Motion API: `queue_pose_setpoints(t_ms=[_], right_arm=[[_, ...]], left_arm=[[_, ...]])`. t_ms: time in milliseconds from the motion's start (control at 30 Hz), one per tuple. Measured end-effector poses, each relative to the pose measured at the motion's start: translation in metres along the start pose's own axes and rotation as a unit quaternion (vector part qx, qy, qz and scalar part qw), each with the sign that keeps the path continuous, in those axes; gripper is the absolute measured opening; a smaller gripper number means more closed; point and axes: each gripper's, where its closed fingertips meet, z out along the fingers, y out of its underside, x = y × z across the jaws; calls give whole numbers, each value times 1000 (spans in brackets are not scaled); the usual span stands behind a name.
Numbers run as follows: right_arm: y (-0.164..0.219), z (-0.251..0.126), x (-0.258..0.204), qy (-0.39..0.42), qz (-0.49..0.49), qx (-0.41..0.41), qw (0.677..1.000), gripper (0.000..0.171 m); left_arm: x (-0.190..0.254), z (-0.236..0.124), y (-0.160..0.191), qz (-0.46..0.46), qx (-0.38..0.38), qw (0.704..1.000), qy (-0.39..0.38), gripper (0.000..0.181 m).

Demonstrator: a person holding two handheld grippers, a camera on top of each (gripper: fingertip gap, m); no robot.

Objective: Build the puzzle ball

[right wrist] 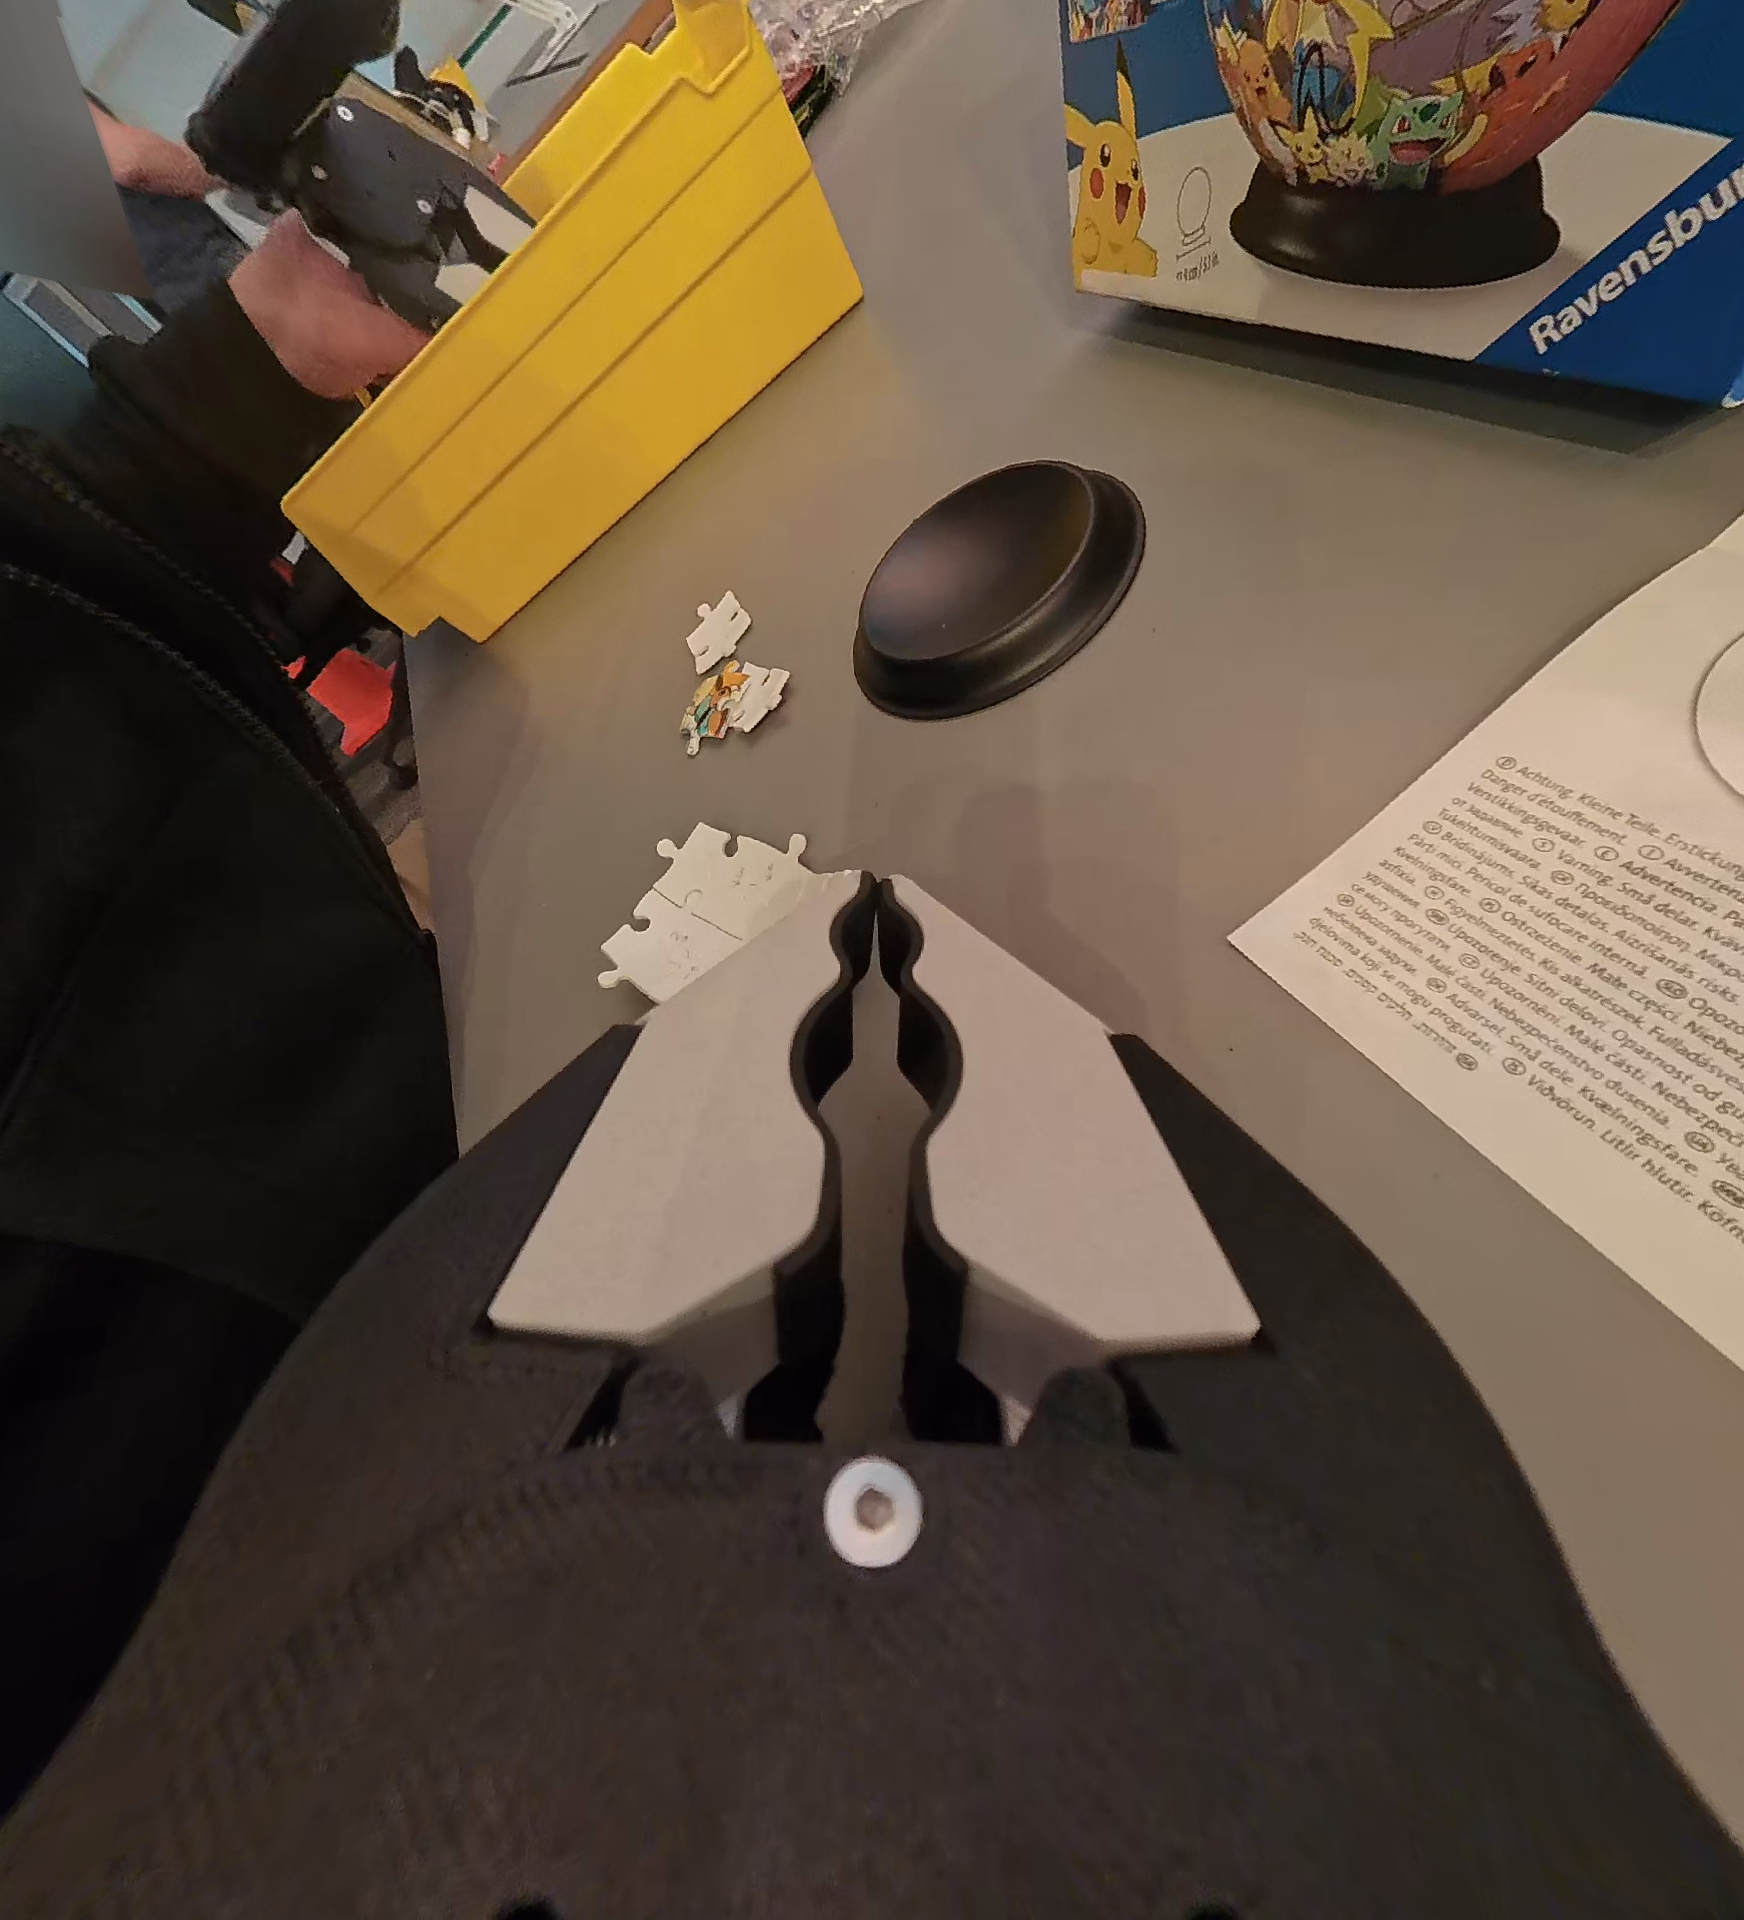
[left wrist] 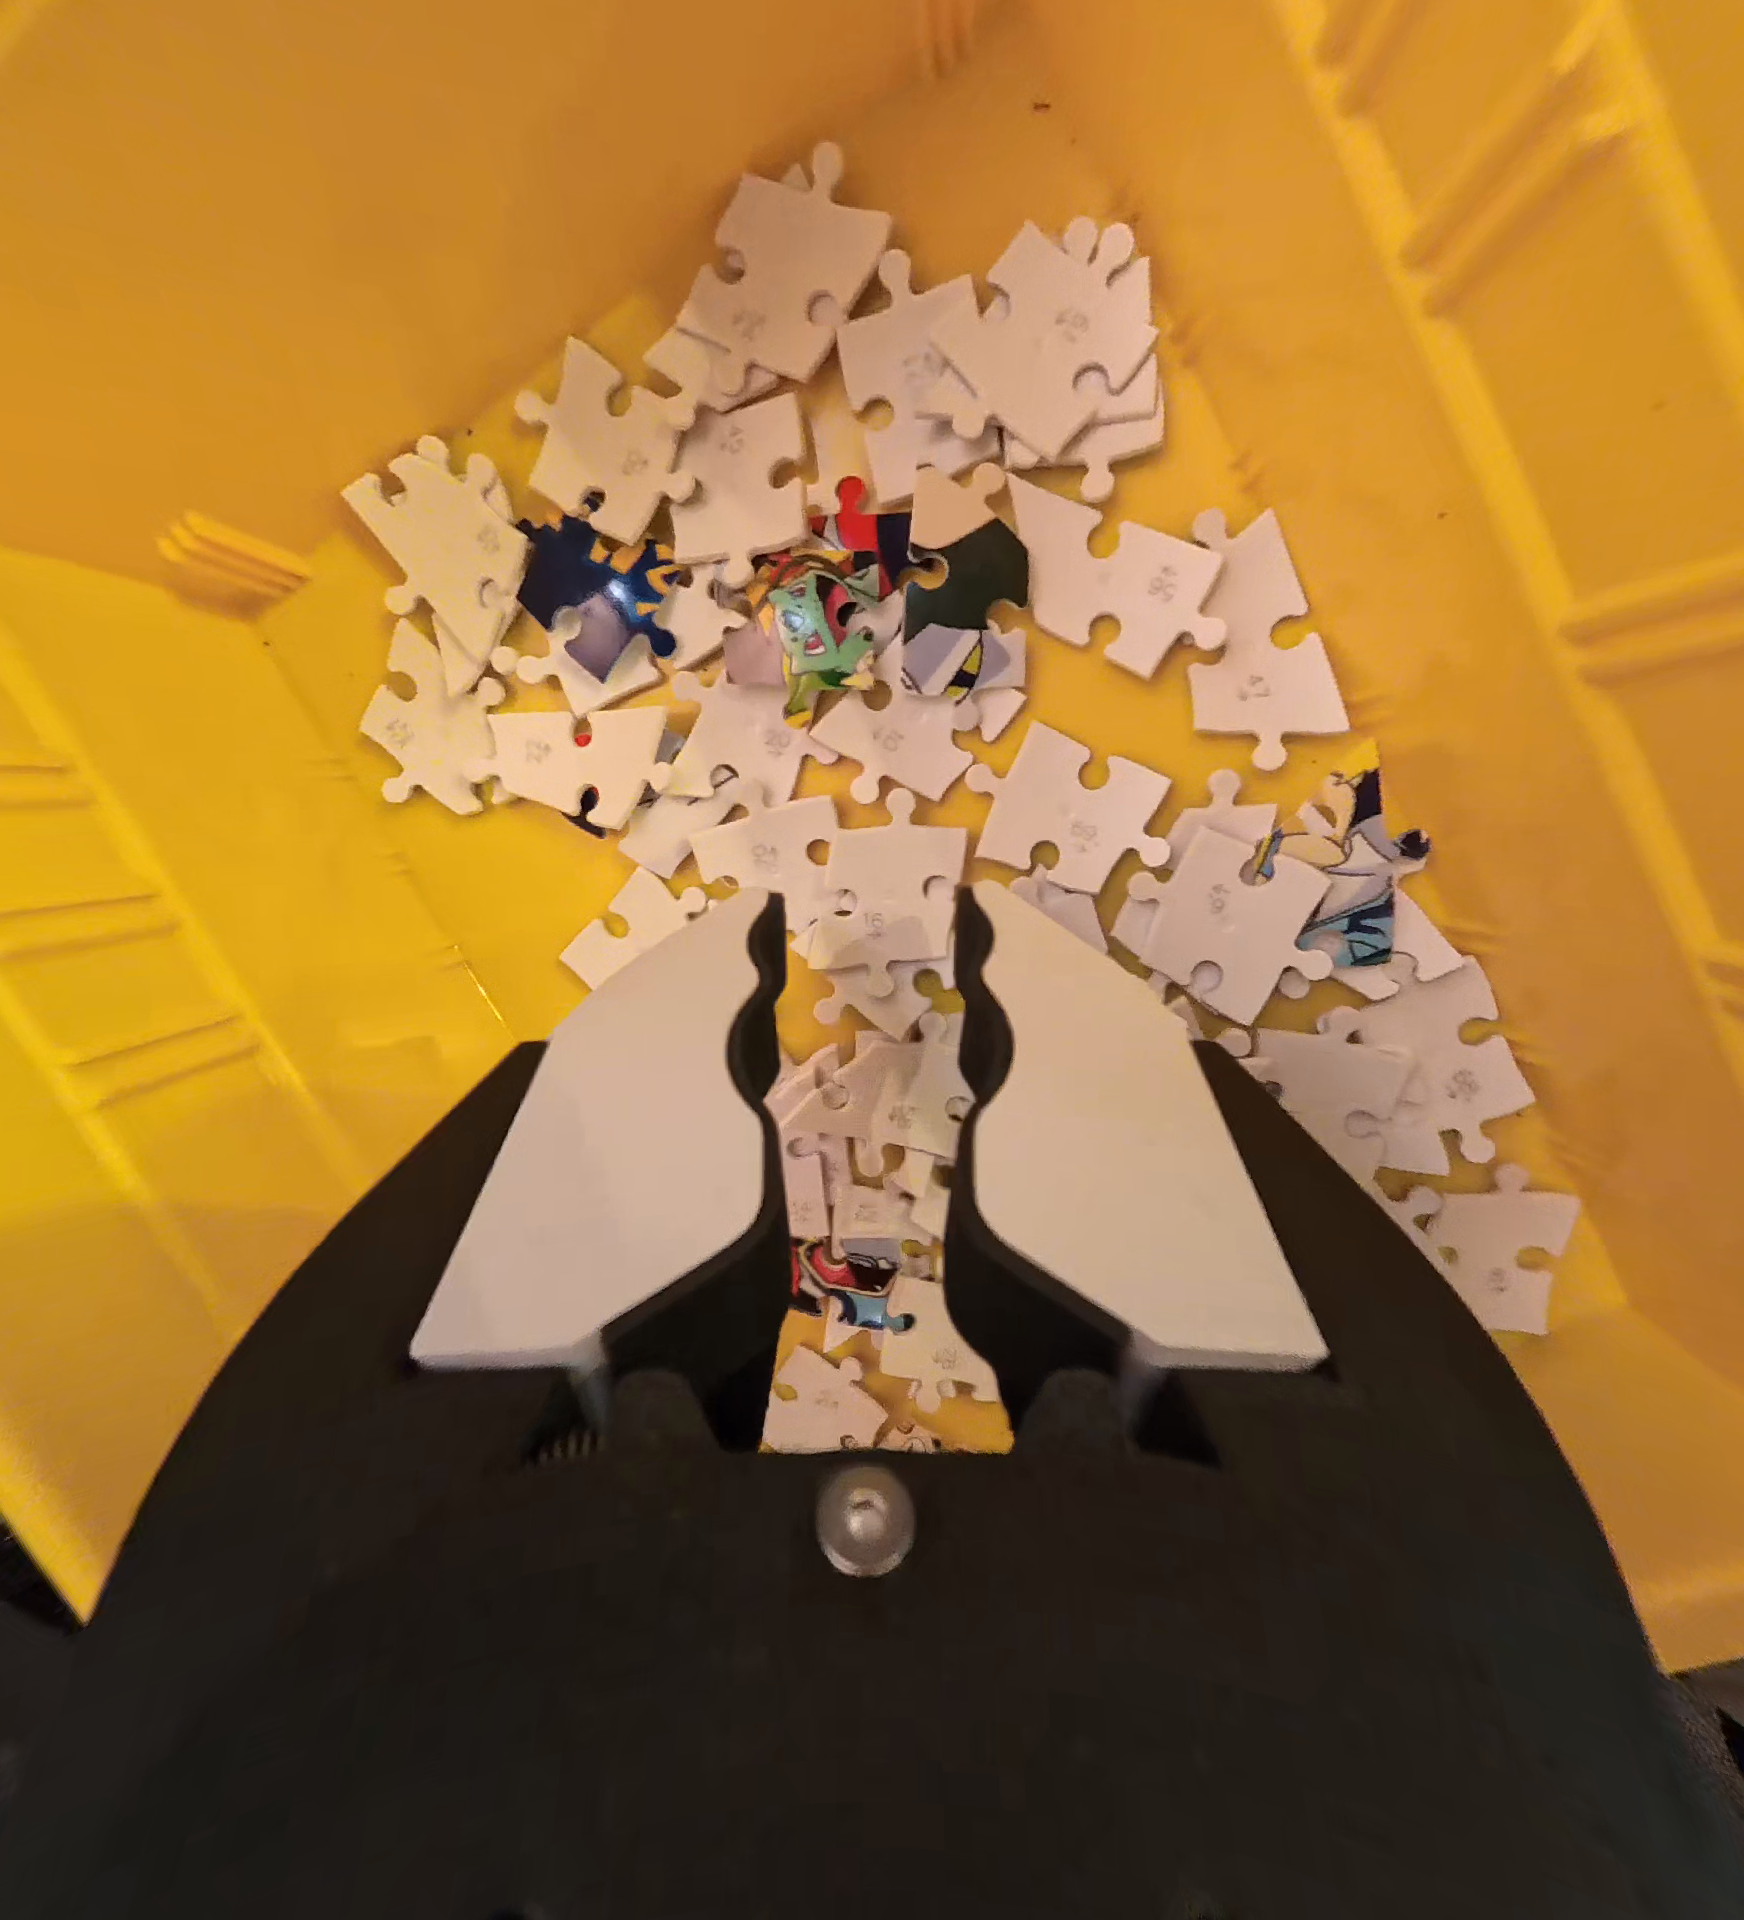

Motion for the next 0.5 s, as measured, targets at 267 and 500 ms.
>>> queue_pose_setpoints(t_ms=[267,500], right_arm=[[0,0,0,-1,0,0,1000,0],[-1,-1,0,1,-1,3,1000,0]], left_arm=[[4,4,-16,-1,29,1000,13,33],[19,29,-36,59,19,998,-5,34]])
